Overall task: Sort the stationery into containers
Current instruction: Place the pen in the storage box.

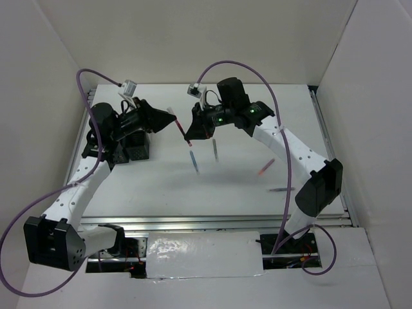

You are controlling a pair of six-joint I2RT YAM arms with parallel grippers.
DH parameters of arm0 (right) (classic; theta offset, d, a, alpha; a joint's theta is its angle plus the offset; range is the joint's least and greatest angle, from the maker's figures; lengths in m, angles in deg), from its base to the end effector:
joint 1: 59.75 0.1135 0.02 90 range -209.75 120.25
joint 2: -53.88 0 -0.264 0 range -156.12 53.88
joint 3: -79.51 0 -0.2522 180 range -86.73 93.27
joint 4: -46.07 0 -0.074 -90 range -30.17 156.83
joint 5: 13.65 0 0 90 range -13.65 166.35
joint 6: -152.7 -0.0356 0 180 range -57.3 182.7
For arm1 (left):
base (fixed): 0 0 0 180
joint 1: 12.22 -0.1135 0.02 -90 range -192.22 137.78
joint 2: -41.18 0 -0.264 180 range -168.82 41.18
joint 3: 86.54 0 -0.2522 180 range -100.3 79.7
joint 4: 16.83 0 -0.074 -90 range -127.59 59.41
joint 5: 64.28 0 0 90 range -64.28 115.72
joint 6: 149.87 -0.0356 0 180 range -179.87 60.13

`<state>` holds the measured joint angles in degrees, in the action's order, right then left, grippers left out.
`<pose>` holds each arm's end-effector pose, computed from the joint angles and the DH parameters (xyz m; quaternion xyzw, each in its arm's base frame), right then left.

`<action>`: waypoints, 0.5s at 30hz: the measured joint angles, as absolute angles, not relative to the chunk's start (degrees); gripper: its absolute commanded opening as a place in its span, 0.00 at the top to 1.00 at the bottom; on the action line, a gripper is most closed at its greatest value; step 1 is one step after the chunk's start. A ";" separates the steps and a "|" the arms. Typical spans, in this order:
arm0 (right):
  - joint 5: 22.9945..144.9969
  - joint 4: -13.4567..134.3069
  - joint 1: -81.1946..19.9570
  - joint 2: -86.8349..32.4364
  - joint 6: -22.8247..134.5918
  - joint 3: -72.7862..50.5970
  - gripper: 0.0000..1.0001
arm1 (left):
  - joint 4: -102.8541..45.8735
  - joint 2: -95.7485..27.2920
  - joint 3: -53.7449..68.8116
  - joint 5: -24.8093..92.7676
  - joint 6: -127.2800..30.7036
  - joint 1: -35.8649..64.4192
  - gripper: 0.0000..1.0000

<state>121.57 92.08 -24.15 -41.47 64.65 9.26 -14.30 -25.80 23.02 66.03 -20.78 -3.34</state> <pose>0.2888 0.2378 0.3871 -0.4369 0.7026 0.4516 0.3339 0.2623 -0.0643 0.3823 0.0835 0.6732 -0.4942 0.5436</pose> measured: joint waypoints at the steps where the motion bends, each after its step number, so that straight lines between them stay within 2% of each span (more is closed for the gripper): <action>1: 121.59 92.08 -24.09 -41.47 64.68 9.26 1.00 | -13.49 -26.15 22.89 66.05 -20.38 -3.25 0.41; 6: 121.61 92.01 -22.97 -41.60 64.65 9.28 1.00 | -10.47 -27.18 22.78 66.97 -18.57 -2.79 0.52; 9: 121.65 91.97 -22.34 -42.19 64.68 9.39 1.00 | -8.94 -27.57 22.69 67.39 -17.10 -2.75 0.69; 10: 121.65 91.97 -22.16 -42.43 64.65 9.43 1.00 | -8.51 -27.66 22.69 67.54 -16.62 -2.73 0.80; 11: 121.59 91.97 -22.01 -42.74 64.72 9.54 1.00 | -8.31 -27.75 22.69 67.80 -15.84 -2.75 0.85; 13: 121.17 91.88 -21.86 -43.55 64.65 9.82 0.93 | -8.27 -27.81 22.54 68.42 -15.55 -2.77 1.00; 14: 121.19 91.88 -21.86 -43.85 64.55 10.06 0.81 | -8.70 -27.84 22.40 68.44 -15.57 -2.94 1.00; 15: 121.17 91.88 -21.86 -44.00 64.35 10.31 0.74 | -9.08 -27.86 22.36 68.44 -15.57 -3.25 1.00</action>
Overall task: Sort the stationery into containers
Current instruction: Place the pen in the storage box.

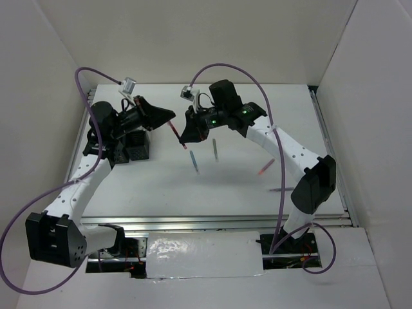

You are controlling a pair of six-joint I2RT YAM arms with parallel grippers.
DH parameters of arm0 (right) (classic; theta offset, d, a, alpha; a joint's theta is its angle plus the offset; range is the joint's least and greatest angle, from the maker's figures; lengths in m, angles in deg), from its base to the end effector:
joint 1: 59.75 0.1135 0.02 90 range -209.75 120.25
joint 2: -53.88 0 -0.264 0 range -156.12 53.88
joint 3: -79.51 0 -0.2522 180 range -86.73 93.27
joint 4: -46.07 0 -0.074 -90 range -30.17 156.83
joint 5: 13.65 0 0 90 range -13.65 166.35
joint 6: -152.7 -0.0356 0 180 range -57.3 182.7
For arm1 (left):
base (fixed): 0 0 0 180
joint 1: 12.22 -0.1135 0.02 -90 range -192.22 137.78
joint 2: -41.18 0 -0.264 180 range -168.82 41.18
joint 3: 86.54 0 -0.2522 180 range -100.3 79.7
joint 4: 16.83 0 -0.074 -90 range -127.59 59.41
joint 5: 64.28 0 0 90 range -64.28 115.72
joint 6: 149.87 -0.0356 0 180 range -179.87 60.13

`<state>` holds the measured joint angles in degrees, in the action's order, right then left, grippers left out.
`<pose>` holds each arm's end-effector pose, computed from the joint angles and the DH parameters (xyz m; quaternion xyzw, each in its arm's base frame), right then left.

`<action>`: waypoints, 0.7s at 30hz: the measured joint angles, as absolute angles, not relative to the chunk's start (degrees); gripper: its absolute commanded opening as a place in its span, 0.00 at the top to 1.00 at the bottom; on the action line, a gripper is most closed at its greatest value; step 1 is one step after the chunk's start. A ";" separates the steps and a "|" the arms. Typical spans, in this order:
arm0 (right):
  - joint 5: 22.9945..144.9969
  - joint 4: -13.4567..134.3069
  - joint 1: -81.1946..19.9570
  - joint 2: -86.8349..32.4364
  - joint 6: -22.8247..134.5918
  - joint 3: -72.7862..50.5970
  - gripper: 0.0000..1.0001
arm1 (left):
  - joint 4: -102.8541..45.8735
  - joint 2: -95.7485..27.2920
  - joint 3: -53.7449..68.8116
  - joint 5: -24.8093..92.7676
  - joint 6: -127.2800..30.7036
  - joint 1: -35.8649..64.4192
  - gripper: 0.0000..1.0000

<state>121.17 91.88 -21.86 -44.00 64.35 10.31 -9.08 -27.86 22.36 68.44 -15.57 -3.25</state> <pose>0.2887 0.2565 0.3775 -0.4462 0.7025 0.4557 0.3158 0.2691 -0.0669 0.3862 0.0835 0.6561 -0.5291 0.5317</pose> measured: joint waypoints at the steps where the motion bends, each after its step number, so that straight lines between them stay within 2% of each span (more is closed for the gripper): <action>1: 121.13 91.71 -21.90 -44.07 63.82 10.39 0.66 | -9.53 -27.84 22.34 68.44 -15.60 -3.84 1.00; 2: 121.04 91.53 -22.12 -44.07 63.15 10.39 0.53 | -9.95 -27.68 22.32 68.52 -16.06 -4.54 1.00; 4: 121.08 91.42 -22.56 -44.07 61.73 10.39 0.44 | -11.55 -27.22 22.30 68.39 -17.61 -7.36 1.00; 11: 118.24 91.05 -27.17 -44.09 59.65 10.31 0.44 | -19.94 -25.32 21.53 63.87 -32.54 -20.01 1.00; 21: 111.97 91.16 -29.51 -48.16 63.69 10.20 0.44 | -20.81 -28.99 21.53 55.96 -49.50 -21.52 1.00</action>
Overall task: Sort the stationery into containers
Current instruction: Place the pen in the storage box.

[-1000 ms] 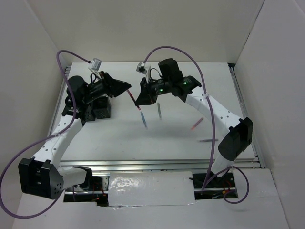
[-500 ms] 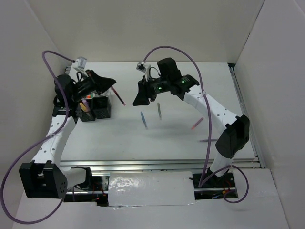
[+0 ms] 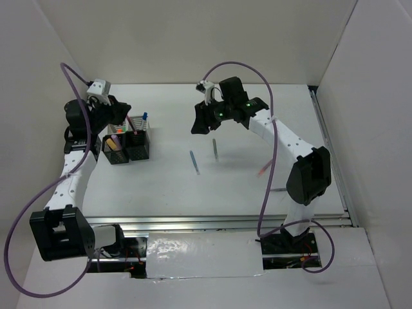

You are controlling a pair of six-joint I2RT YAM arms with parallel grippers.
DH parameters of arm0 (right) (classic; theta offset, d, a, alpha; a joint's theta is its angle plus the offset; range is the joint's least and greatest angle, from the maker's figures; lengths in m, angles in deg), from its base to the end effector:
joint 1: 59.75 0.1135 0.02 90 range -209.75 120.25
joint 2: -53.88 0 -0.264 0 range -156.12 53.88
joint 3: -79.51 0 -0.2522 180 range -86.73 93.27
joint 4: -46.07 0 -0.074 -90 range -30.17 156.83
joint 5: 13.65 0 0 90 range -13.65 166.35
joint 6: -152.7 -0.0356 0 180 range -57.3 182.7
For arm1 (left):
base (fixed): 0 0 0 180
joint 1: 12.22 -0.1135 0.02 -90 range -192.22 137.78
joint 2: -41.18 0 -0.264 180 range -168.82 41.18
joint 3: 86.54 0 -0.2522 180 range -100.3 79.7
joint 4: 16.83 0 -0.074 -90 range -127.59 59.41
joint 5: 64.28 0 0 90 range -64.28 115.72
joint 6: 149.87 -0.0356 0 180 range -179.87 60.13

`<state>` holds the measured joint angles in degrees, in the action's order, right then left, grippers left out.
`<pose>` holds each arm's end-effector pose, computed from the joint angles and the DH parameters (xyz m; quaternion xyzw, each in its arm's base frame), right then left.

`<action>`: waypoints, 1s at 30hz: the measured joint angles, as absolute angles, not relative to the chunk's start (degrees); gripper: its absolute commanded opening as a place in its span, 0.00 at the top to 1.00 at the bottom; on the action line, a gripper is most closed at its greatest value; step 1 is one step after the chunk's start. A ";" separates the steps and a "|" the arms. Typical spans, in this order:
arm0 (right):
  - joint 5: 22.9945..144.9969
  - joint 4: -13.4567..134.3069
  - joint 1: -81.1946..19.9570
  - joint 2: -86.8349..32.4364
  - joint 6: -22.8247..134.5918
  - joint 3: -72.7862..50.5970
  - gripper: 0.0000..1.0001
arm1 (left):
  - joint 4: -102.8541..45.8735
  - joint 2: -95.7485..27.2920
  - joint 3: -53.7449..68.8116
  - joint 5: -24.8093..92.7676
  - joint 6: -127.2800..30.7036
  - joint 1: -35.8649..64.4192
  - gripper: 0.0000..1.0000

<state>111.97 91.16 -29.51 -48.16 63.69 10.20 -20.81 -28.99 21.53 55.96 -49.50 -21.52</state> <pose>0.3414 0.2230 0.3485 -0.3615 0.7815 0.3725 0.3461 0.2863 0.0287 0.3655 0.0593 0.7164 -0.1942 0.6675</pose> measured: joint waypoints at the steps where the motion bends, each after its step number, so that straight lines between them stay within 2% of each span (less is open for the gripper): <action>1: 111.80 91.18 -29.46 -48.70 63.91 10.04 0.44 | -20.42 -29.87 21.53 55.28 -50.85 -21.52 1.00; 9: 111.03 91.51 -28.85 -52.59 65.16 9.69 0.46 | -18.89 -35.29 21.97 51.45 -57.82 -21.28 1.00; 12: 110.29 91.42 -28.13 -54.12 65.16 9.23 0.46 | -18.54 -35.79 23.06 50.97 -59.68 -20.91 0.95; 17: 107.14 91.34 -25.46 -57.45 64.92 8.64 0.45 | -18.02 -36.01 25.38 49.97 -61.45 -20.23 0.83; 18: 106.22 91.29 -24.81 -58.26 64.68 8.51 0.45 | -17.99 -36.16 25.75 49.95 -61.56 -20.17 0.77; 21: 102.88 90.88 -23.34 -60.66 63.19 8.36 0.45 | -17.95 -36.93 25.97 49.92 -61.87 -20.15 0.68; 25: 97.55 90.57 -21.68 -62.91 60.76 8.34 0.45 | -17.95 -37.58 25.99 49.77 -62.68 -20.01 0.60; 28: 93.94 90.16 -20.85 -64.05 59.21 8.34 0.47 | -17.91 -37.65 25.99 49.77 -62.63 -19.91 0.48; 30: 92.15 89.96 -20.61 -64.88 58.45 8.36 0.49 | -17.91 -37.71 25.99 49.79 -62.52 -19.86 0.45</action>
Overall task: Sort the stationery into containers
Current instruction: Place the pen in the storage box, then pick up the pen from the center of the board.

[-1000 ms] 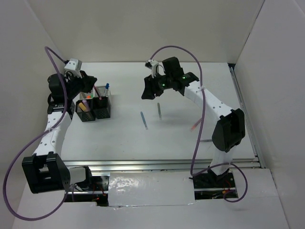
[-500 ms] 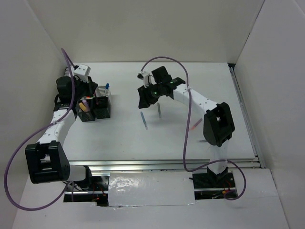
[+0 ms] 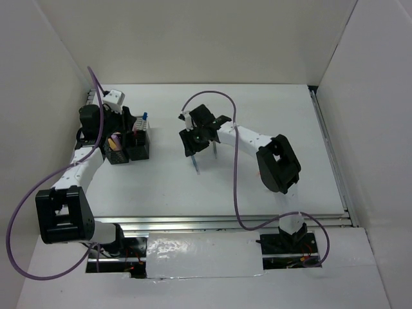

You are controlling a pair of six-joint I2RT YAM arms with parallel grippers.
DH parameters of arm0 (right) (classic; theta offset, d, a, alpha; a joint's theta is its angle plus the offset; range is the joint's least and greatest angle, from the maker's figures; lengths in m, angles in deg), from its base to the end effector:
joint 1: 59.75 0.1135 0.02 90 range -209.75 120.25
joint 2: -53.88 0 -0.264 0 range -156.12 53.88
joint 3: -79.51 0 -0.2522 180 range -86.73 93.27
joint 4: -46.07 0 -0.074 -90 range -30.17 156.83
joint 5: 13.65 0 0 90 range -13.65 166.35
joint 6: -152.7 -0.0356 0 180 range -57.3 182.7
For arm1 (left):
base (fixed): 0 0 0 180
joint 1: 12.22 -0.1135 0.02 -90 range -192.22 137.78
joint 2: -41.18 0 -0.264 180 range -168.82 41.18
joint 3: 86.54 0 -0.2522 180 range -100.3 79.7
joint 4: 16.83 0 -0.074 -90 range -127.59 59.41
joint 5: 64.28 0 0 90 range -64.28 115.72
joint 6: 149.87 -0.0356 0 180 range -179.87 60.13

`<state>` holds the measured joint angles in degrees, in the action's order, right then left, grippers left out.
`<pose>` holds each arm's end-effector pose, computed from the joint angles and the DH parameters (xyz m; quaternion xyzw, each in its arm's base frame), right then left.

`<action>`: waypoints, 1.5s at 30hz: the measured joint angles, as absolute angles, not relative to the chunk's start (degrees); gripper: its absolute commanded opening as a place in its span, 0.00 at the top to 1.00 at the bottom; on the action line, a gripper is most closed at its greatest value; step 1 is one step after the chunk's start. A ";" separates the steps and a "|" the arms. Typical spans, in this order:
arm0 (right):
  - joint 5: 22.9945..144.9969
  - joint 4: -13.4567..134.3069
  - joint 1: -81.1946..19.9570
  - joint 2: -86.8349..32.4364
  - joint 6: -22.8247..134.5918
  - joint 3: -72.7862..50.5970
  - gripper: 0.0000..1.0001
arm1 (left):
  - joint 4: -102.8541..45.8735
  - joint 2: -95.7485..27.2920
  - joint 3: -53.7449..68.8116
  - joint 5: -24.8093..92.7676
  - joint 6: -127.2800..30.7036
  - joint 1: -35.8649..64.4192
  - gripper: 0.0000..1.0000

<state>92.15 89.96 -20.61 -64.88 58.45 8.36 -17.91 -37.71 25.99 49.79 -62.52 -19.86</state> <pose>0.3502 0.2975 0.2142 -0.3230 0.8854 0.2351 0.2376 0.3194 0.0282 0.2996 0.0972 0.7677 -0.1071 0.6243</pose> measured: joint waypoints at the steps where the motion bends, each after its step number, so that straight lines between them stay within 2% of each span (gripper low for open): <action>1: 91.36 89.92 -20.55 -65.36 57.99 8.36 0.50 | -17.93 -37.74 25.99 49.82 -62.35 -19.80 0.44; 6: 88.04 89.89 -20.39 -67.65 56.70 8.40 0.55 | -17.86 -37.71 25.97 49.86 -61.15 -19.56 0.42; 18: 82.94 89.89 -19.37 -71.74 55.91 10.35 0.60 | -17.91 -33.30 25.97 50.34 -60.97 -18.29 0.41; 27: 80.30 89.89 -18.64 -73.25 56.20 11.11 0.79 | -18.63 -30.70 25.97 52.22 -62.70 -18.11 0.41; 30: 79.45 89.96 -18.64 -73.25 56.22 11.11 1.00 | -19.37 -29.37 25.97 54.16 -65.08 -17.52 0.41; 31: 79.25 89.96 -18.64 -73.25 56.24 11.11 1.00 | -19.70 -28.91 25.97 55.15 -66.04 -17.26 0.41; 35: 80.26 90.00 -19.12 -73.03 56.26 11.11 1.00 | -21.60 -26.48 26.21 60.83 -72.38 -15.38 0.41; 38: 85.50 91.34 -20.28 -71.94 56.15 11.03 1.00 | -25.95 -23.22 26.86 65.99 -80.51 -12.04 0.41; 45: 102.44 92.28 -26.60 -61.53 52.59 9.72 1.00 | -38.93 -14.59 34.05 68.94 -111.44 6.74 0.42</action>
